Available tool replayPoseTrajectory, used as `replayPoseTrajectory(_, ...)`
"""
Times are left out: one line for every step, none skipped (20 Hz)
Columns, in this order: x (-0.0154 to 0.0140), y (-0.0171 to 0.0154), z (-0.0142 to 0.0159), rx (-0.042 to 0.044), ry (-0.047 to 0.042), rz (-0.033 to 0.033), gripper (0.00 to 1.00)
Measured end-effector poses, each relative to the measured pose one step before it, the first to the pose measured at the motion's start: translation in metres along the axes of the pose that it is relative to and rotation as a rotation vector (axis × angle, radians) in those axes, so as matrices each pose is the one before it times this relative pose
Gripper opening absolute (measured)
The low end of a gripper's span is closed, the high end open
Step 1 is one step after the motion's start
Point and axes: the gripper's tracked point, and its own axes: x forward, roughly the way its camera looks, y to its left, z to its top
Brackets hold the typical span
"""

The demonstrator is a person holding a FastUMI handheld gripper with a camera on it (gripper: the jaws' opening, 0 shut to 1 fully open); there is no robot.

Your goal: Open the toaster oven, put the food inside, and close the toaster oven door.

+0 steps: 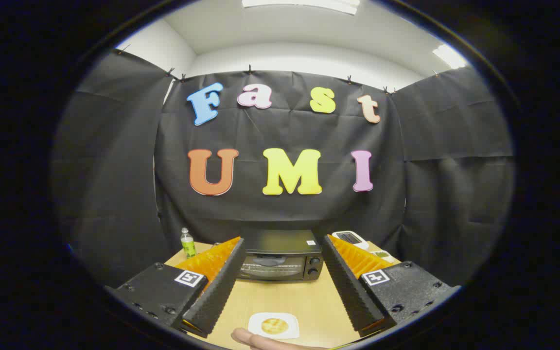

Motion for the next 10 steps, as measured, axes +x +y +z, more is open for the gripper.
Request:
replayPoseTrajectory(-0.0001, 0.00051, 0.00037, -0.00188, -0.00056, -0.00168, 1.0)
replayPoseTrajectory(0.00092, -0.00027, -0.00096, -0.00246, 0.00172, -0.00218, 1.0)
replayPoseTrajectory(0.00029, -0.00009, 0.00018, -0.00535, 0.0012, 0.0, 1.0)
replayPoseTrajectory(0.00024, 0.00122, 0.00052, -0.00323, -0.00298, 0.00048, 1.0)
replayPoseTrajectory(-0.00001, -0.00102, -0.00117, -0.00248, -0.0006, -0.0059, 1.0)
replayPoseTrajectory(0.00022, 0.00017, 0.00007, -0.00098, 0.00038, 0.0012, 1.0)
replayPoseTrajectory(0.00102, 0.00117, -0.00177, 0.0028, 0.00407, 0.00369, 1.0)
replayPoseTrajectory(0.00092, -0.00054, -0.00176, 0.00346, 0.00572, 0.0015, 1.0)
replayPoseTrajectory(0.00074, 0.00007, -0.00134, 0.00573, 0.0077, 0.00231, 1.0)
replayPoseTrajectory(0.00283, -0.00028, -0.00103, 0.00658, 0.00759, 0.00216, 1.0)
